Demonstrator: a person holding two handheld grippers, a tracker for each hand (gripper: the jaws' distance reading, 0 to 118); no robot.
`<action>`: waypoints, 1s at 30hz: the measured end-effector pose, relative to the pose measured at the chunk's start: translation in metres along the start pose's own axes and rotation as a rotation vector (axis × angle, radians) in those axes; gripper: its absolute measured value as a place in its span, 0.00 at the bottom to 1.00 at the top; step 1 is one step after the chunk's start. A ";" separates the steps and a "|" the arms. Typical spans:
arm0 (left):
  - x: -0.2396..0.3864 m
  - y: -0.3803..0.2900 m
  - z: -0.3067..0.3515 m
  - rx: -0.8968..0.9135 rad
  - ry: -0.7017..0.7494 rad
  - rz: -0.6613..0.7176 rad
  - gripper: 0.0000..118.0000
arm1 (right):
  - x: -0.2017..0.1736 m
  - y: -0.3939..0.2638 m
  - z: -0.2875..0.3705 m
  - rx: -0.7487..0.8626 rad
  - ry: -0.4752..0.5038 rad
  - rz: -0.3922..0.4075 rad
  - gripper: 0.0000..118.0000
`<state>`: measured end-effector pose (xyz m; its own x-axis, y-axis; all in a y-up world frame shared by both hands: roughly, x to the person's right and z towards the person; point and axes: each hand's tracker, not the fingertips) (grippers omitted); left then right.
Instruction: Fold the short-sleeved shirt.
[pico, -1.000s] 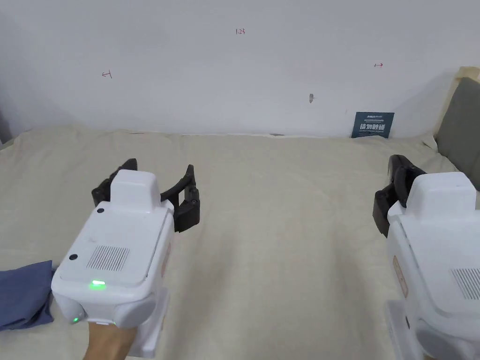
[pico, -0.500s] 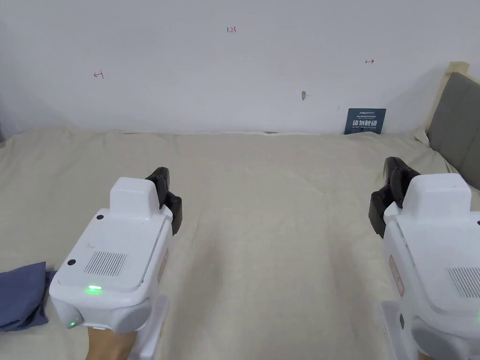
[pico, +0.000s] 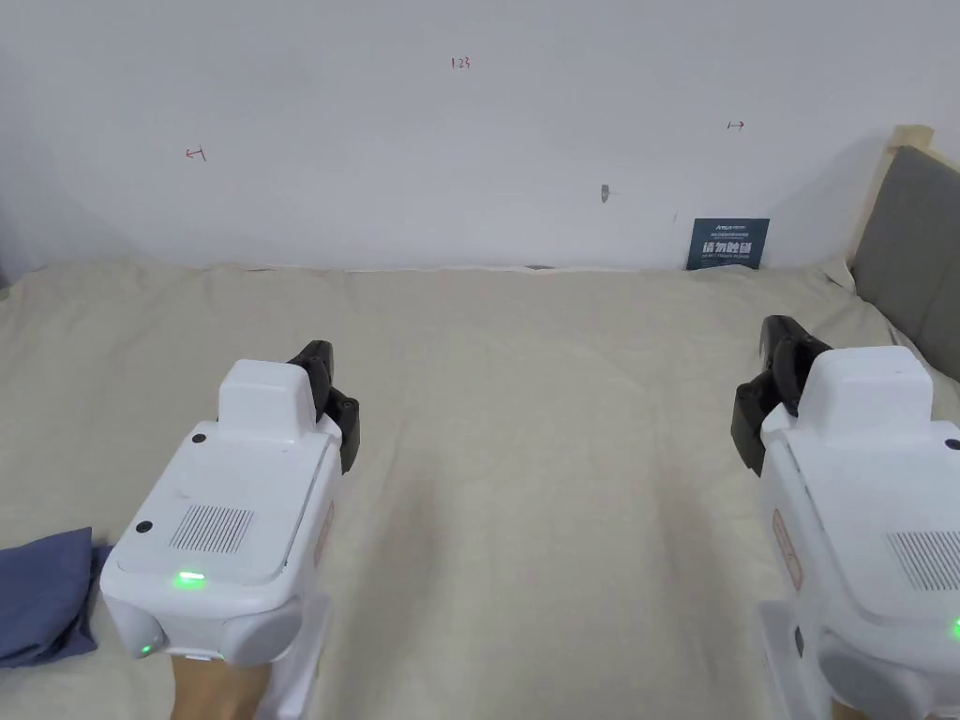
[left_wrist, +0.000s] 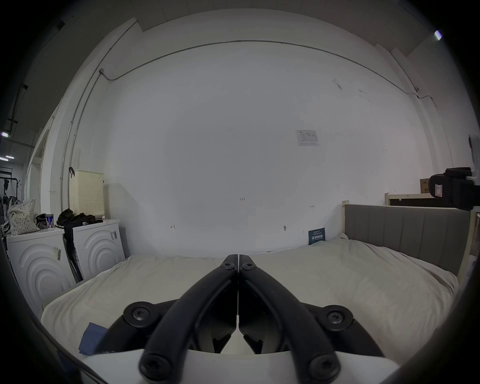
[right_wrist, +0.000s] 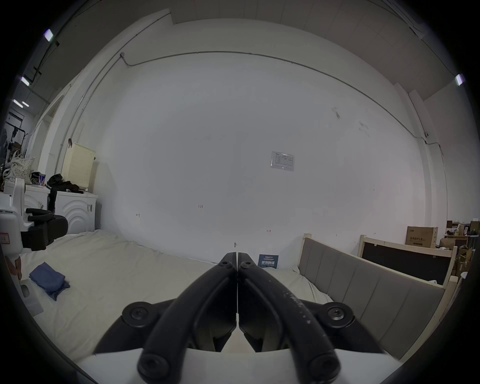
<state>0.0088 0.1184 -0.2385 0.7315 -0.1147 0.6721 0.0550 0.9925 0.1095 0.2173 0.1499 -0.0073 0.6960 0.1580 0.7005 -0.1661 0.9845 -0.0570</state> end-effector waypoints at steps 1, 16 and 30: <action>0.000 0.000 0.000 0.000 0.001 0.004 0.00 | 0.000 0.000 0.000 0.000 0.000 -0.002 0.02; -0.010 -0.001 0.001 -0.009 0.008 0.038 0.00 | -0.005 0.003 0.002 0.000 0.010 0.006 0.02; -0.012 0.002 0.001 -0.004 0.002 0.036 0.00 | -0.007 0.005 0.003 0.003 0.013 0.002 0.02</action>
<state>-0.0010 0.1213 -0.2459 0.7345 -0.0785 0.6741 0.0310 0.9961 0.0822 0.2093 0.1537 -0.0105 0.7046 0.1610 0.6911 -0.1693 0.9839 -0.0566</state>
